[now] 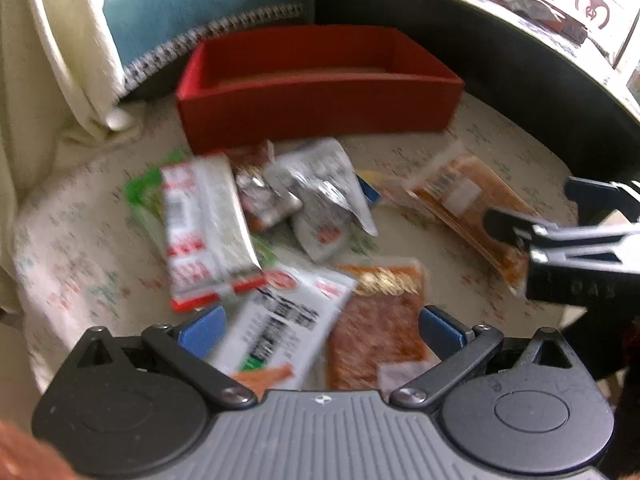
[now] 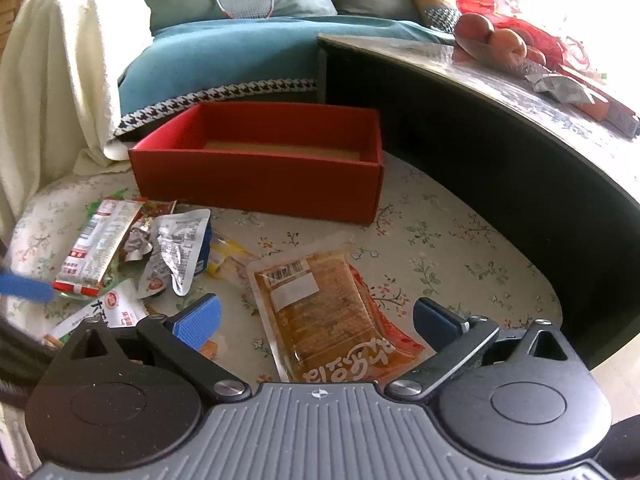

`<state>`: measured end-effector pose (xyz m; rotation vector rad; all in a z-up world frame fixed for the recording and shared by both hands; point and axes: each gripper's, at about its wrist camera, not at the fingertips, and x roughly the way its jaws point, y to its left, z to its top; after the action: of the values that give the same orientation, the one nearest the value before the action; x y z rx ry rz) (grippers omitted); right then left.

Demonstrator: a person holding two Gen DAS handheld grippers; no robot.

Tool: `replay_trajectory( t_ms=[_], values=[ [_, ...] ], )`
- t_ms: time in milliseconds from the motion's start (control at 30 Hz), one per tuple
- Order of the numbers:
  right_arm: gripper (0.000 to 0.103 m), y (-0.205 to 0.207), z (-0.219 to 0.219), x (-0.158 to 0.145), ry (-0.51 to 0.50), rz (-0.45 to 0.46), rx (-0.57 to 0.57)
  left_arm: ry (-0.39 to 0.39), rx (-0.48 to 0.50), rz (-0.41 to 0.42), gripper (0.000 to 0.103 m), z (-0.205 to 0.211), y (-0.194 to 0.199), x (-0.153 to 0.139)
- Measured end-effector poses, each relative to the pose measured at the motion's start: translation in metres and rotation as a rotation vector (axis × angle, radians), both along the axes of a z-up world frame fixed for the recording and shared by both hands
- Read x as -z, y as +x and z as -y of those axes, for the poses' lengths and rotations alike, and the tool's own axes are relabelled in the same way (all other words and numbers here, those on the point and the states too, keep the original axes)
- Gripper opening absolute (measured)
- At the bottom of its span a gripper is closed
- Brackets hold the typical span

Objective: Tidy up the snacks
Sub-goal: 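Move both tools toward the snack packets on the cushion, then grasp the brown-red square snack pack with the left tool while the right tool grasps the clear brown snack packet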

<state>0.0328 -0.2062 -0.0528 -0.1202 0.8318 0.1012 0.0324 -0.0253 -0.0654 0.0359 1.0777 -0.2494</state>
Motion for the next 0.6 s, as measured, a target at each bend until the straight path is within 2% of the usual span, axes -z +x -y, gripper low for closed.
replay_trajectory(
  t_ms=[433,600],
  values=[
    [0.103,0.003,0.01,-0.003,0.05,-0.009,0.016,0.073,0.078,-0.031,0.098,0.04,-0.004,0.015],
    [0.103,0.003,0.012,-0.002,0.063,-0.007,0.017,0.111,0.079,-0.041,0.092,0.047,-0.003,0.023]
  ],
)
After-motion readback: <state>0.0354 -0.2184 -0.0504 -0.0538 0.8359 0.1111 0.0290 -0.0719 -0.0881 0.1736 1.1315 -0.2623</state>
